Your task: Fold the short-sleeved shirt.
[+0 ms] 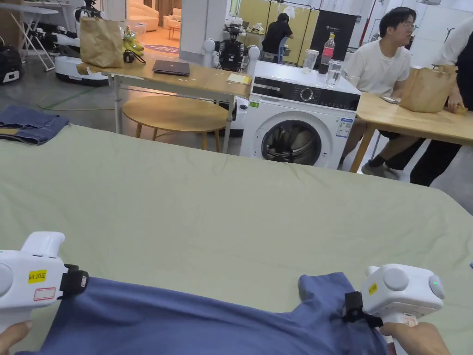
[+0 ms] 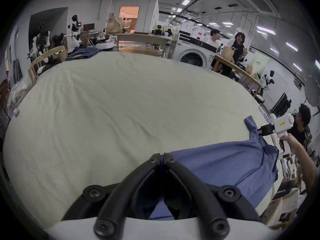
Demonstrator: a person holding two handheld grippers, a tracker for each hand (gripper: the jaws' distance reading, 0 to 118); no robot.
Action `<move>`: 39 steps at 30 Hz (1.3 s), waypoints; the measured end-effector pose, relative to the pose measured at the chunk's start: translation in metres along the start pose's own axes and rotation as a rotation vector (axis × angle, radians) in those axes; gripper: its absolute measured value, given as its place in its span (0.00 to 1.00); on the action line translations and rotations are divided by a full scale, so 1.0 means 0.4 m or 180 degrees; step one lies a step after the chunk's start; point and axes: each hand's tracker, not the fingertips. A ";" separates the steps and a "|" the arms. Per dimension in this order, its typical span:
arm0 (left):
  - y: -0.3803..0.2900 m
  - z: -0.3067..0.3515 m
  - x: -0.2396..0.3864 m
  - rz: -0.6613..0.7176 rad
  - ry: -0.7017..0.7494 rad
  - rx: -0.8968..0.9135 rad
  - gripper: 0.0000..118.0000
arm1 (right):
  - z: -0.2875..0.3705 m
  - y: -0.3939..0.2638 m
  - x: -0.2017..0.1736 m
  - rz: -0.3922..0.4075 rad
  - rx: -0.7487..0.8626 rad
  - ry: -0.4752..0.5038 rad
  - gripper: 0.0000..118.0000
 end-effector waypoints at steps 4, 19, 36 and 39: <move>0.002 -0.002 0.002 -0.0020 0.0013 -0.0001 0.00 | 0.002 -0.014 -0.017 0.0054 0.0047 0.0122 0.00; -0.018 0.098 0.006 -0.0024 -0.0055 0.0164 0.00 | 0.367 -0.238 -0.014 0.0354 0.1092 0.0099 0.00; -0.231 0.223 -0.068 0.0037 -0.0171 0.0011 0.00 | 0.514 -0.568 0.070 0.0376 0.1051 -0.0137 0.00; -0.290 0.208 -0.083 0.0047 -0.0188 -0.0182 0.00 | 0.465 -0.617 0.090 0.0324 0.0827 -0.0131 0.00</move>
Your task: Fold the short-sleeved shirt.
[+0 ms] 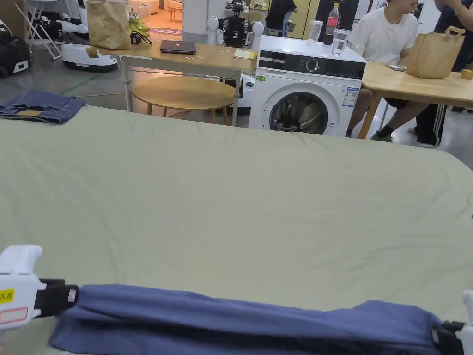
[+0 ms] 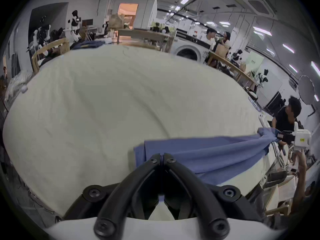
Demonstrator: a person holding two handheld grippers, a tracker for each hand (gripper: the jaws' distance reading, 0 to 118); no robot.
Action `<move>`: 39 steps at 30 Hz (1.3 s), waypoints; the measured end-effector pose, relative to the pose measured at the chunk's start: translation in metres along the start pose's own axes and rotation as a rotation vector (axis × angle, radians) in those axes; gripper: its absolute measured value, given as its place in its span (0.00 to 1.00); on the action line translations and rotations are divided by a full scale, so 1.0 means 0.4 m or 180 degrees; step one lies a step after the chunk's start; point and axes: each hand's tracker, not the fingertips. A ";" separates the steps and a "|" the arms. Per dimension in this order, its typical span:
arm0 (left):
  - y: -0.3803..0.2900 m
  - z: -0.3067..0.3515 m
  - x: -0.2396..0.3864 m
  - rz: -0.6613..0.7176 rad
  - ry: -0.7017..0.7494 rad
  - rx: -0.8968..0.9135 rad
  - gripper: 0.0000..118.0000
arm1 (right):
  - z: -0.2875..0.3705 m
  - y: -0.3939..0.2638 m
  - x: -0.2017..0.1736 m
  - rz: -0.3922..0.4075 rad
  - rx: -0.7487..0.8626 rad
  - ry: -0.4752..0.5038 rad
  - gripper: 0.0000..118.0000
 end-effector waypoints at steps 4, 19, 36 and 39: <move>-0.056 -0.028 -0.011 -0.0017 0.0035 -0.0234 0.00 | -0.052 -0.063 0.005 -0.0034 -0.0272 -0.0047 0.00; -0.030 -0.050 0.045 -0.0177 0.0210 -0.0365 0.46 | -0.084 -0.063 -0.070 0.0235 -0.0187 -0.0355 0.54; 0.083 -0.036 0.314 -0.0670 0.0383 0.1640 0.45 | 0.024 0.077 -0.328 -0.0335 0.1945 -0.0116 0.50; 0.088 -0.025 0.353 -0.0726 0.0433 0.1957 0.19 | 0.025 0.093 -0.401 -0.0374 0.2246 -0.0080 0.10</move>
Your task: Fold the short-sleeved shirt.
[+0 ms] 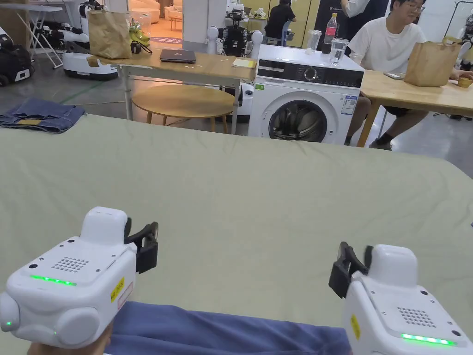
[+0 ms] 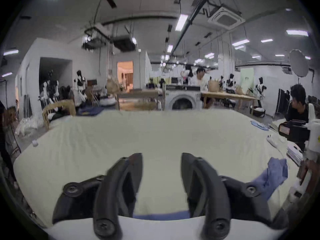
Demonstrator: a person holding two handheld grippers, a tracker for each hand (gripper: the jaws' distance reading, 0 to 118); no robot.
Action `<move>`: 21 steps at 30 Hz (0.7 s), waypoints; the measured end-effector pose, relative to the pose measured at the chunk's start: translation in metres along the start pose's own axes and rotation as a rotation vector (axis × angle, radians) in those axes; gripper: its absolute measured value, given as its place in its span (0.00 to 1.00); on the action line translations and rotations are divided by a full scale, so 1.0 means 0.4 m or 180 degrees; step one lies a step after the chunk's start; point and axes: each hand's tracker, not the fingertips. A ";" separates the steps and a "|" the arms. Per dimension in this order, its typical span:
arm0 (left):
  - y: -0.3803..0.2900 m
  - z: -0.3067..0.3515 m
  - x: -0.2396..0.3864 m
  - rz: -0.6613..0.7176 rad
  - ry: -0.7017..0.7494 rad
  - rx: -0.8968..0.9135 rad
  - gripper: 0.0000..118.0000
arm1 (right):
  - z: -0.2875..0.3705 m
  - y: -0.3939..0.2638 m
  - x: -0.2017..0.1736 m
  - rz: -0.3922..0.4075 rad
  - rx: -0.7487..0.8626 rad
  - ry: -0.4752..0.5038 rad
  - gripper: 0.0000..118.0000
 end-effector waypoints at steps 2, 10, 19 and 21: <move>0.010 0.009 0.015 -0.0037 0.0109 0.0186 0.00 | 0.003 0.007 -0.037 -0.0049 0.0191 -0.0055 0.00; 0.033 0.055 -0.056 0.0149 0.0221 0.0230 0.00 | -0.003 0.036 -0.100 0.0127 0.0388 0.0083 0.00; -0.015 0.043 -0.372 0.1066 -0.0276 -0.1049 0.00 | -0.031 0.016 -0.110 0.0178 0.0230 0.0233 0.00; -0.041 0.034 -0.419 0.1479 -0.0553 -0.1472 0.00 | -0.037 0.008 -0.111 0.0254 0.0184 0.0258 0.00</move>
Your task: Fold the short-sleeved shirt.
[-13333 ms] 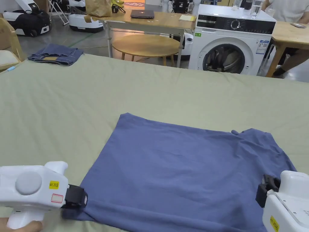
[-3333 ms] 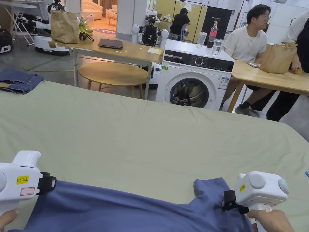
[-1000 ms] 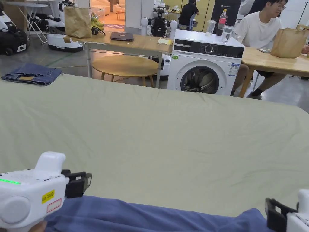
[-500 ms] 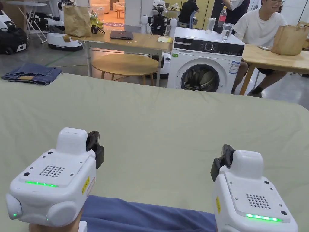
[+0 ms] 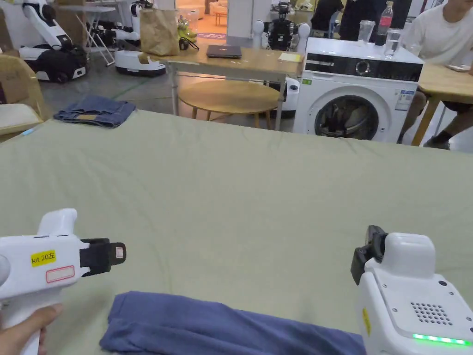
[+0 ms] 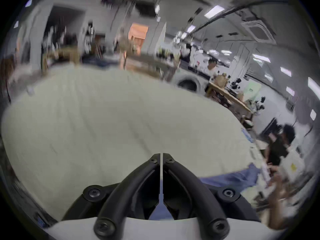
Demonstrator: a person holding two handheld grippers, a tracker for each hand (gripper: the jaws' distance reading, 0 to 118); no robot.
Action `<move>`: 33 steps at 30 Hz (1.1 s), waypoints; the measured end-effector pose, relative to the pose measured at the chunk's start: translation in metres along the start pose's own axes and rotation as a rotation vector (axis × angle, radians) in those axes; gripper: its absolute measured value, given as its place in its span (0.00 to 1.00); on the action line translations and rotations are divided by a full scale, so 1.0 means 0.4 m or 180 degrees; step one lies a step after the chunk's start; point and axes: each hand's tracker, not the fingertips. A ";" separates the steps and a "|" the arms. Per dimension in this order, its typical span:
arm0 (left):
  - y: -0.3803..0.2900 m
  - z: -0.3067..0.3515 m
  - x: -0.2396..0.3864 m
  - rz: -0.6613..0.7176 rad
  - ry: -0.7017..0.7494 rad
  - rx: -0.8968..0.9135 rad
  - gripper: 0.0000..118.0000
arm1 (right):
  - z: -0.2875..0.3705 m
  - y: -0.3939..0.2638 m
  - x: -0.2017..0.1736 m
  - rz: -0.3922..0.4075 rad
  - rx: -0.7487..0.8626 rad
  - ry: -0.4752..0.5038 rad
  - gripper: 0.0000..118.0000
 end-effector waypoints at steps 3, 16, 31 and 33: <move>-0.008 -0.020 -0.077 0.0270 -0.0442 -0.0447 0.02 | -0.011 -0.009 0.000 0.0025 -0.0087 0.0051 0.00; -0.097 -0.153 -0.255 0.1149 -0.1070 -0.1429 0.53 | -0.028 -0.051 0.001 0.0156 -0.0358 0.0167 0.00; -0.117 -0.216 -0.176 0.0950 -0.0979 -0.1264 0.07 | -0.028 -0.084 0.007 0.0294 -0.0600 0.0324 0.00; -0.103 -0.199 -0.151 0.0725 -0.0894 -0.1223 0.07 | -0.026 -0.079 0.020 0.0260 -0.0587 0.0310 0.00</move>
